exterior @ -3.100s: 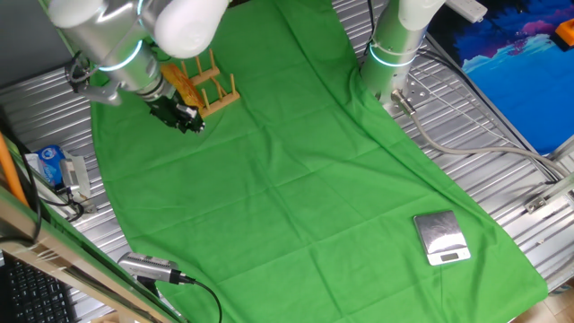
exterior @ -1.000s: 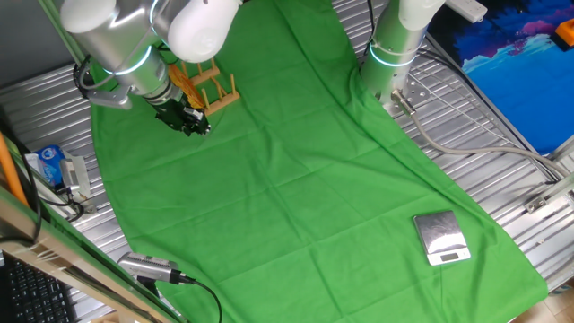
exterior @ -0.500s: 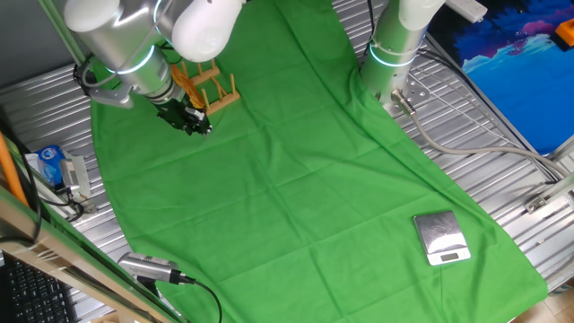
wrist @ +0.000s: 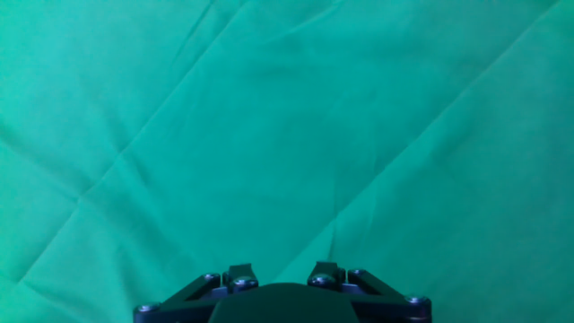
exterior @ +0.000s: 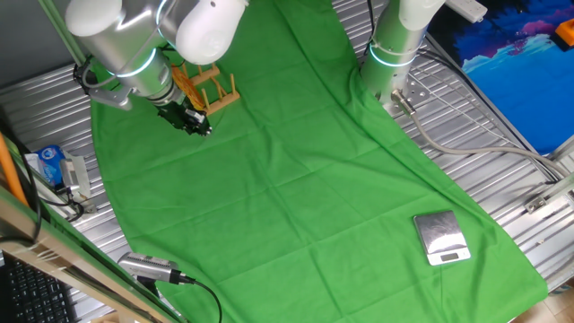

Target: Take the dish off the dish rack

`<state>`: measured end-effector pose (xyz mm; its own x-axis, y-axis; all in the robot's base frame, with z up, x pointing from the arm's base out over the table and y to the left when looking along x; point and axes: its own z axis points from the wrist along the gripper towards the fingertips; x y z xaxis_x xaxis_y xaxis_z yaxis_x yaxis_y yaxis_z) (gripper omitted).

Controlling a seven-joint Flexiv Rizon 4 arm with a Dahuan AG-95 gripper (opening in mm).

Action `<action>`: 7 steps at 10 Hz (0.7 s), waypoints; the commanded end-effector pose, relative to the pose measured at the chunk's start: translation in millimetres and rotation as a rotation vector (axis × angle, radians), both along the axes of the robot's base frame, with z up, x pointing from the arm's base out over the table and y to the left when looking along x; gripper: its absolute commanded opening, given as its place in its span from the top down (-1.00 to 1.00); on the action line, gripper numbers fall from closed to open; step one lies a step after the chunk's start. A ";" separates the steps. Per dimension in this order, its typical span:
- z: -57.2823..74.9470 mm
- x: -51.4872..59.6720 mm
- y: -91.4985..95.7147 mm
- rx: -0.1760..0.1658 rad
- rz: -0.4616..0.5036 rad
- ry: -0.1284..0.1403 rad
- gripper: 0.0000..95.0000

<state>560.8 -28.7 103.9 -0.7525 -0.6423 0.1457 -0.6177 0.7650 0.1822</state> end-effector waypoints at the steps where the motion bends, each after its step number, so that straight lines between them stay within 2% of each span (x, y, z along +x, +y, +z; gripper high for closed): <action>1: -0.4 0.8 -0.3 0.001 0.002 0.001 0.20; 4: -0.4 0.8 -0.3 0.011 0.023 -0.001 0.20; 5: 0.1 0.7 -0.6 0.022 0.046 -0.002 -0.20; 7: 1.6 -0.8 -3.8 0.040 0.083 0.002 -0.20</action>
<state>559.4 -33.1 104.7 -0.7041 -0.6996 0.1217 -0.6714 0.7117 0.2066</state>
